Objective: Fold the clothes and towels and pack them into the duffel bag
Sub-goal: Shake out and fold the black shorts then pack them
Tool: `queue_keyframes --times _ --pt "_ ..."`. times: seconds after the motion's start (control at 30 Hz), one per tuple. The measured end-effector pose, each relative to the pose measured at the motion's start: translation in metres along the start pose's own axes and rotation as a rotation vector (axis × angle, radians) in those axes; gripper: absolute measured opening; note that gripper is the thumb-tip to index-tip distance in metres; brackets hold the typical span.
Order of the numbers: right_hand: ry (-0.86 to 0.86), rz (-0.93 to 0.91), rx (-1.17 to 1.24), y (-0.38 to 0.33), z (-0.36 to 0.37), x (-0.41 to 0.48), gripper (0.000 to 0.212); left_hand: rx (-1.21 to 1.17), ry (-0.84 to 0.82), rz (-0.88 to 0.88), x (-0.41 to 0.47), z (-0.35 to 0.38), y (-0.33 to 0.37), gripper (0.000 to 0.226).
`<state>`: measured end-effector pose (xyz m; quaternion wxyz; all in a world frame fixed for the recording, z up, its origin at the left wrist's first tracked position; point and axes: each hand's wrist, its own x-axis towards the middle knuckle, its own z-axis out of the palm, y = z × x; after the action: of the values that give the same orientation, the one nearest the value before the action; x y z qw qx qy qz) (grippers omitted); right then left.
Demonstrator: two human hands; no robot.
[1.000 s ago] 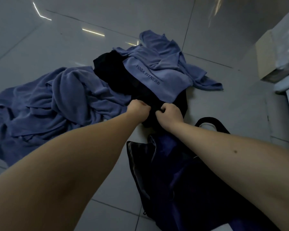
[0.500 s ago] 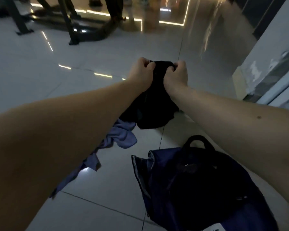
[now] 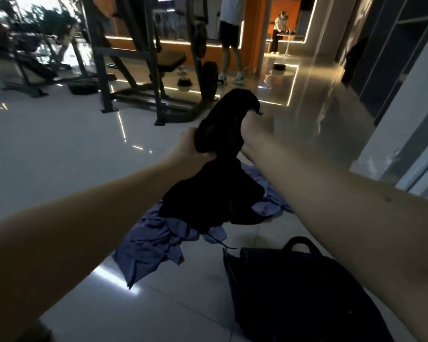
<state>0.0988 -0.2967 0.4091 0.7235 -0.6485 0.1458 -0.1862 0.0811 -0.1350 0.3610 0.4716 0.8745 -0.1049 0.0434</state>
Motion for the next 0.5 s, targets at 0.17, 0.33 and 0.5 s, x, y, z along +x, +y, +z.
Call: queue_keyframes --times 0.17,0.33,0.5 --pt "-0.144 0.023 -0.169 0.050 0.014 -0.058 0.020 0.188 0.003 -0.084 -0.066 -0.022 -0.047 0.012" --pt "-0.406 0.017 -0.510 0.094 0.003 -0.088 0.020 0.198 0.011 -0.275 -0.106 -0.029 -0.086 0.020" --pt "-0.574 0.037 -0.728 0.126 0.001 -0.108 0.006 0.025 0.014 -0.523 -0.124 -0.036 -0.107 0.031"
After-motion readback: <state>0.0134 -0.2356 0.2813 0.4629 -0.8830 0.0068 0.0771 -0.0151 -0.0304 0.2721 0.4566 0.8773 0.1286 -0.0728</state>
